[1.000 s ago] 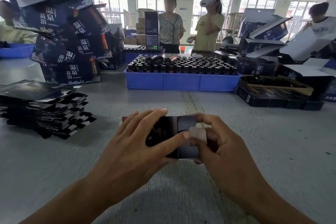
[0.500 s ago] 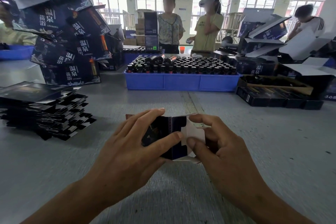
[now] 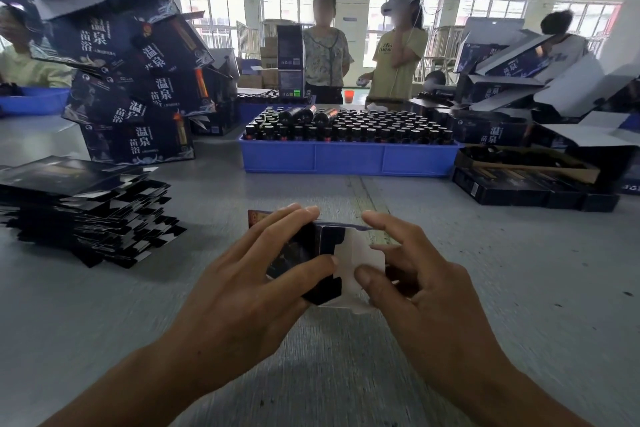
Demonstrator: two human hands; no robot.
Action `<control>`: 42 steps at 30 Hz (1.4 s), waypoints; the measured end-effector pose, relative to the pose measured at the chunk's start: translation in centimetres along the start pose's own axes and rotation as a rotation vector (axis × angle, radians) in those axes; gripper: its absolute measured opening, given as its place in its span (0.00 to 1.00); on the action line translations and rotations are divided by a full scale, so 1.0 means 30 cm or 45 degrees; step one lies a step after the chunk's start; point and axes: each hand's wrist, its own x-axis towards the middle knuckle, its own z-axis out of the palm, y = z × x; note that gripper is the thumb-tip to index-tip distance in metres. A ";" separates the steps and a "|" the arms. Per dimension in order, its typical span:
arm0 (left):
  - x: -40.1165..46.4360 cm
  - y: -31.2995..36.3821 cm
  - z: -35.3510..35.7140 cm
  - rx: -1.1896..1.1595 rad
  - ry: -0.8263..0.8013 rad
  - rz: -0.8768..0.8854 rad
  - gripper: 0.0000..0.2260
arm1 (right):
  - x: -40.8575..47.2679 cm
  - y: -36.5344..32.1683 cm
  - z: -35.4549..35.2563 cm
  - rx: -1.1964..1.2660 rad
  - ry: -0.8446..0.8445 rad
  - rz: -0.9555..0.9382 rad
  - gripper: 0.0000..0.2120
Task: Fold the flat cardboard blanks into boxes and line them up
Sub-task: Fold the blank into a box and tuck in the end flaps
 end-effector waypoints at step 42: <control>-0.004 0.003 -0.004 0.014 -0.006 0.024 0.18 | -0.013 -0.001 0.011 -0.314 0.118 -0.199 0.17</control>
